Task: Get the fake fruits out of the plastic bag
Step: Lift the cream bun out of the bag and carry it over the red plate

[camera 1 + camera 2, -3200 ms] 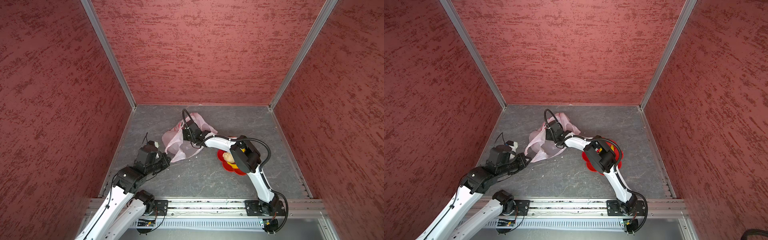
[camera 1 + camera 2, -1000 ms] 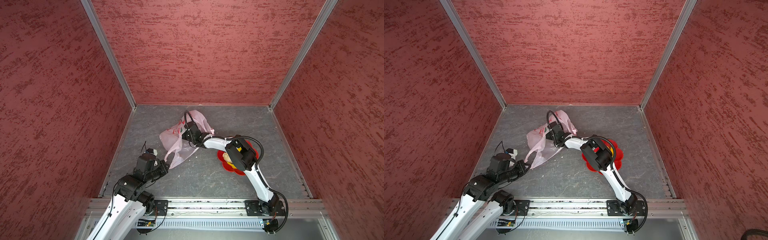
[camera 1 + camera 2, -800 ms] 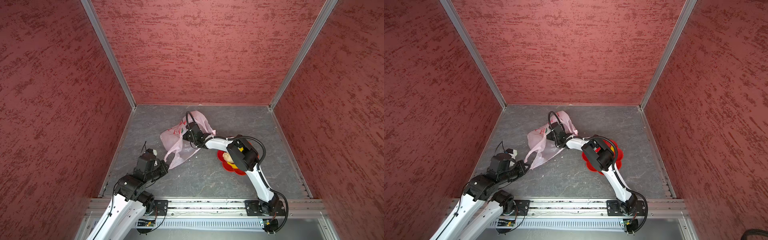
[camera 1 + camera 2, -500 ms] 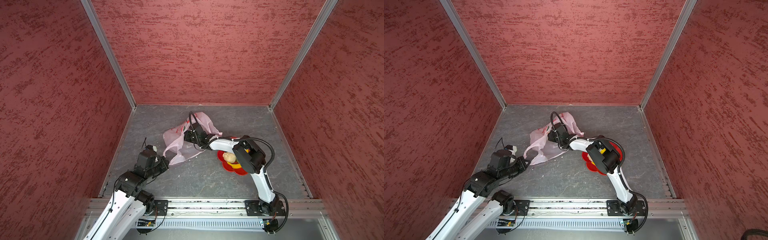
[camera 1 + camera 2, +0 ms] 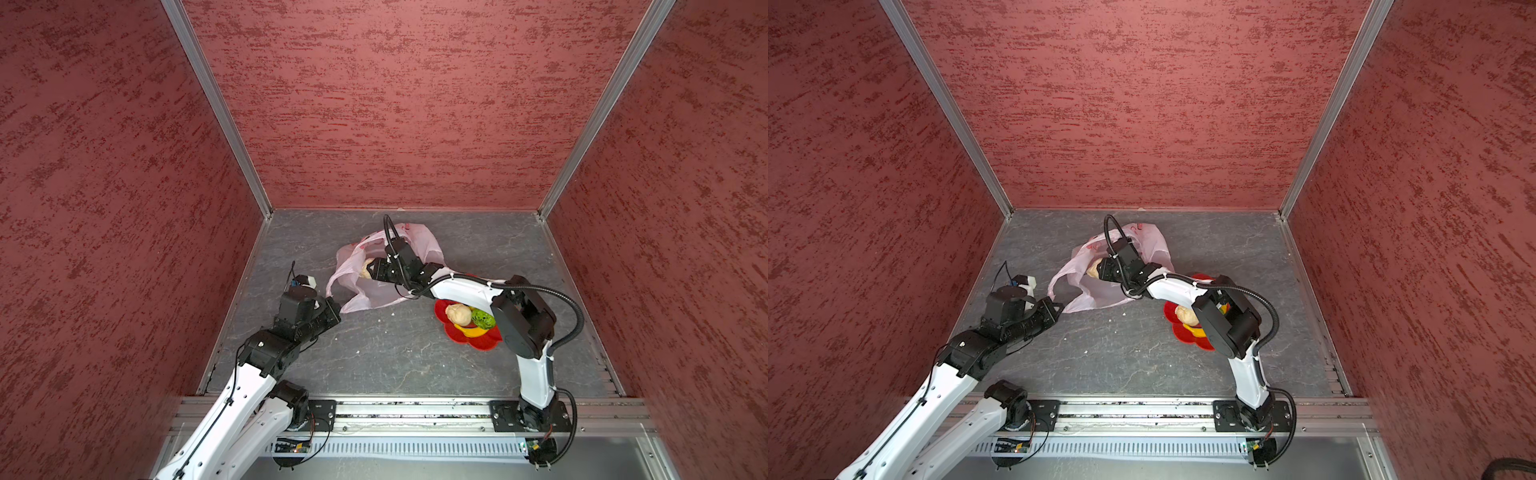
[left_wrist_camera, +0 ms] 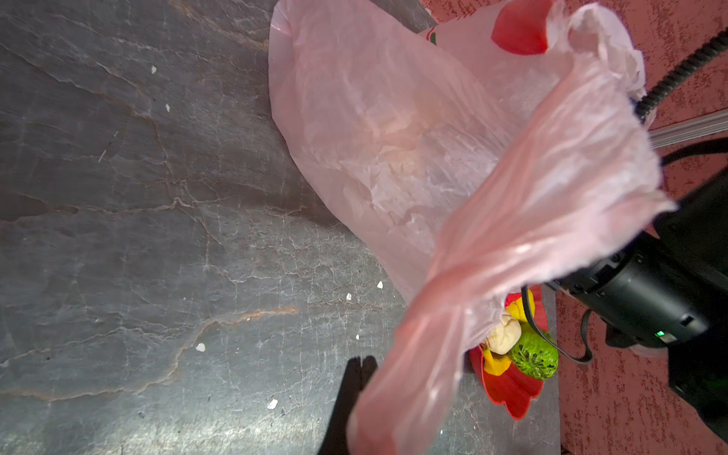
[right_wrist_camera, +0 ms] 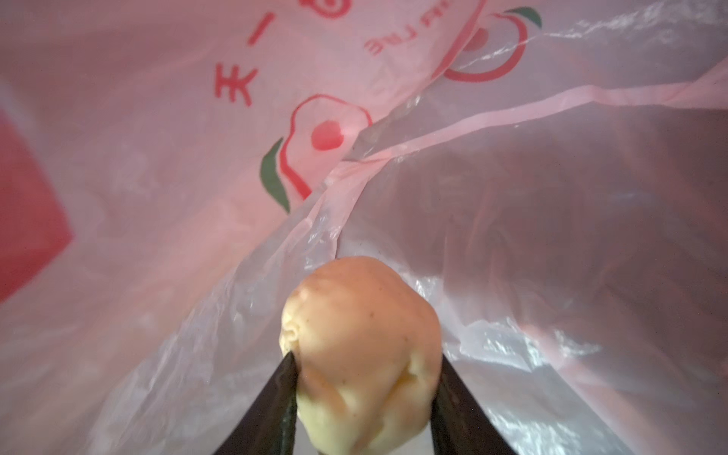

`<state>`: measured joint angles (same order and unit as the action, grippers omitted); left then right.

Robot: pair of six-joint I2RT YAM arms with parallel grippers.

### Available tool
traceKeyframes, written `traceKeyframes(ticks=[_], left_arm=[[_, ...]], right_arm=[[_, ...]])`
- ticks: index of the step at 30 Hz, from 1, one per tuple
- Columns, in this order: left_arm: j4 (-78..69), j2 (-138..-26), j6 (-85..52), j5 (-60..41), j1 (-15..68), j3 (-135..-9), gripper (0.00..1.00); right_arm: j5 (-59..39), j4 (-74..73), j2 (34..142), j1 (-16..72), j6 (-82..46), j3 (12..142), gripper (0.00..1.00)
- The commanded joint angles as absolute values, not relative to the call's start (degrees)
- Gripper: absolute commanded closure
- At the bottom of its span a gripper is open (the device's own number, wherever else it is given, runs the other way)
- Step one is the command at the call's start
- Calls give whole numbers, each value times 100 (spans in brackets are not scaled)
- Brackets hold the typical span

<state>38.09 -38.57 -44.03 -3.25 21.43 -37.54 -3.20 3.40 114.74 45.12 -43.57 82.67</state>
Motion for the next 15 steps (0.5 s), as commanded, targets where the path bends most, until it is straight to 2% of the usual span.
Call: traceKeyframes(ticks=[1,15], left_arm=[[3403,-3883,-4301,-81,2067,-3805,100],[2610,-4319,-4133,44,1837,-3841,100]], right_arm=[[-352,703,11142,4542,-4103,8218,81],[-362,1699,10351,4538,-3506,8388,82]])
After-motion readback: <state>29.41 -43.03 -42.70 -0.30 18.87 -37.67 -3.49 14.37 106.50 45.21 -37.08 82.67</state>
